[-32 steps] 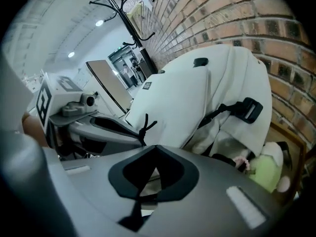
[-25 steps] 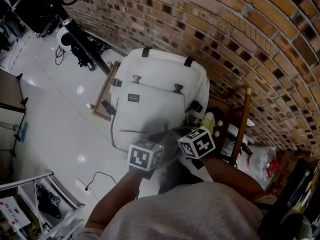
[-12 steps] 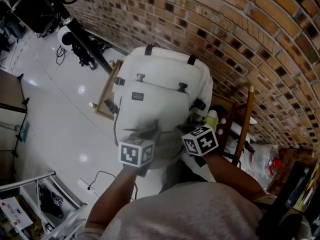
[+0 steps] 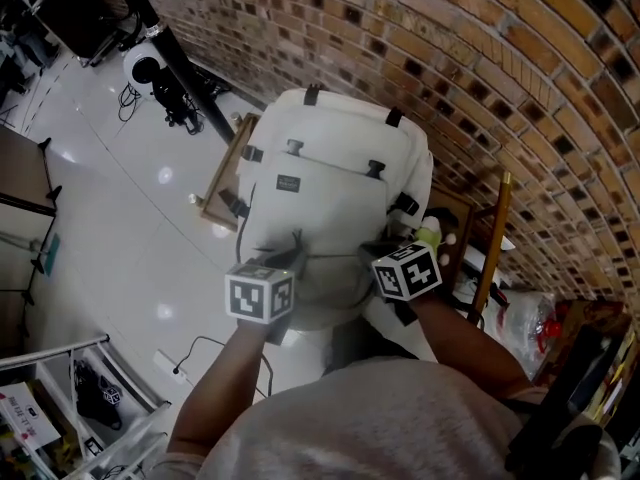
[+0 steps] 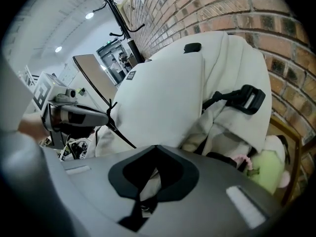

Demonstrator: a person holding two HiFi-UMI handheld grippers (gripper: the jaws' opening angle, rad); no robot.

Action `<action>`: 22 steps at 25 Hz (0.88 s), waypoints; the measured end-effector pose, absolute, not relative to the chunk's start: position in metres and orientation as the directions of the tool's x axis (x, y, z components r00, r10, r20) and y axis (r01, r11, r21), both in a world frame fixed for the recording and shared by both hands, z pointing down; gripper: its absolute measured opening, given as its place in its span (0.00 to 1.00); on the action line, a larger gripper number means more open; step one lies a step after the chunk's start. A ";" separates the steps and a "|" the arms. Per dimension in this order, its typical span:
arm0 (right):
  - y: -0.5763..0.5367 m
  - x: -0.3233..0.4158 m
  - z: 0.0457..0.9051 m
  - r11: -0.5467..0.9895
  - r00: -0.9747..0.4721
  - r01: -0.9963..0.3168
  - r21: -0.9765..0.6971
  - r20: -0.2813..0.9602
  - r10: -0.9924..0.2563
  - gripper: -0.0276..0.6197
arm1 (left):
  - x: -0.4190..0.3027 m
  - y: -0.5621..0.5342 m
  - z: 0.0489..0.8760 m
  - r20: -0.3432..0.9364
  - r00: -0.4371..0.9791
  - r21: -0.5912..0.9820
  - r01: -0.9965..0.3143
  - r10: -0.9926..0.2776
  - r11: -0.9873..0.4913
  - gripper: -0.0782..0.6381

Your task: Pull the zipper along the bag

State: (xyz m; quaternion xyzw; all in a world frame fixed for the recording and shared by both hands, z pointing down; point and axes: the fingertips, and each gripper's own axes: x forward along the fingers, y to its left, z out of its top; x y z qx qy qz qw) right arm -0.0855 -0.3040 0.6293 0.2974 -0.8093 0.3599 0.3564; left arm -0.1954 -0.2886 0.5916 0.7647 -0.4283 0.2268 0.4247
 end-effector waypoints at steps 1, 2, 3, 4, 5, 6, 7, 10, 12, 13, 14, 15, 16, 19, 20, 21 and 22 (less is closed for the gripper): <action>-0.303 -0.085 0.630 0.561 -0.567 -0.740 -0.370 0.793 -0.225 0.05 | -0.201 -0.288 0.592 0.712 0.522 0.452 -0.853 -0.471 -0.261 0.13; -0.303 -0.085 0.631 0.559 -0.564 -0.743 -0.368 0.794 -0.226 0.05 | -0.208 -0.287 0.591 0.713 0.511 0.447 -0.859 -0.479 -0.251 0.13; -0.304 -0.084 0.631 0.558 -0.562 -0.744 -0.366 0.795 -0.228 0.05 | -0.215 -0.288 0.591 0.716 0.498 0.438 -0.866 -0.489 -0.241 0.13; -0.305 -0.084 0.630 0.558 -0.561 -0.745 -0.365 0.796 -0.229 0.05 | -0.221 -0.288 0.591 0.720 0.484 0.427 -0.874 -0.497 -0.233 0.13; -0.306 -0.084 0.631 0.557 -0.559 -0.746 -0.364 0.797 -0.229 0.05 | -0.228 -0.288 0.590 0.723 0.471 0.417 -0.881 -0.505 -0.225 0.13; -0.305 -0.084 0.631 0.556 -0.558 -0.748 -0.363 0.797 -0.229 0.05 | -0.234 -0.287 0.590 0.725 0.460 0.410 -0.886 -0.513 -0.215 0.13; -0.305 -0.084 0.631 0.555 -0.557 -0.749 -0.362 0.798 -0.230 0.05 | -0.240 -0.286 0.590 0.726 0.450 0.406 -0.891 -0.519 -0.204 0.13; -0.305 -0.084 0.631 0.555 -0.552 -0.752 -0.355 0.800 -0.235 0.05 | -0.254 -0.285 0.588 0.725 0.433 0.405 -0.897 -0.535 -0.178 0.13; -0.305 -0.083 0.632 0.557 -0.548 -0.753 -0.351 0.803 -0.235 0.05 | -0.258 -0.284 0.588 0.724 0.426 0.404 -0.900 -0.543 -0.167 0.13; -0.305 -0.083 0.632 0.557 -0.547 -0.753 -0.350 0.804 -0.235 0.05 | -0.260 -0.284 0.588 0.723 0.422 0.403 -0.901 -0.546 -0.163 0.13; -0.305 -0.083 0.632 0.557 -0.546 -0.754 -0.349 0.805 -0.234 0.05 | -0.262 -0.284 0.588 0.724 0.418 0.401 -0.902 -0.549 -0.159 0.13; -0.306 -0.084 0.632 0.557 -0.545 -0.754 -0.349 0.805 -0.234 0.05 | -0.264 -0.284 0.588 0.724 0.414 0.399 -0.904 -0.552 -0.154 0.13; -0.306 -0.084 0.632 0.557 -0.545 -0.754 -0.349 0.806 -0.233 0.05 | -0.267 -0.284 0.588 0.725 0.409 0.397 -0.906 -0.554 -0.149 0.13; -0.305 -0.084 0.632 0.558 -0.544 -0.752 -0.350 0.807 -0.228 0.05 | -0.272 -0.284 0.588 0.727 0.396 0.394 -0.910 -0.561 -0.132 0.13; -0.305 -0.084 0.632 0.559 -0.544 -0.752 -0.350 0.808 -0.226 0.05 | -0.275 -0.285 0.587 0.728 0.390 0.391 -0.912 -0.564 -0.125 0.13; -0.305 -0.084 0.632 0.560 -0.543 -0.751 -0.348 0.809 -0.225 0.05 | -0.278 -0.285 0.587 0.729 0.384 0.389 -0.914 -0.567 -0.118 0.13; -0.305 -0.083 0.632 0.561 -0.540 -0.752 -0.346 0.811 -0.225 0.05 | -0.280 -0.285 0.586 0.729 0.380 0.388 -0.915 -0.569 -0.113 0.13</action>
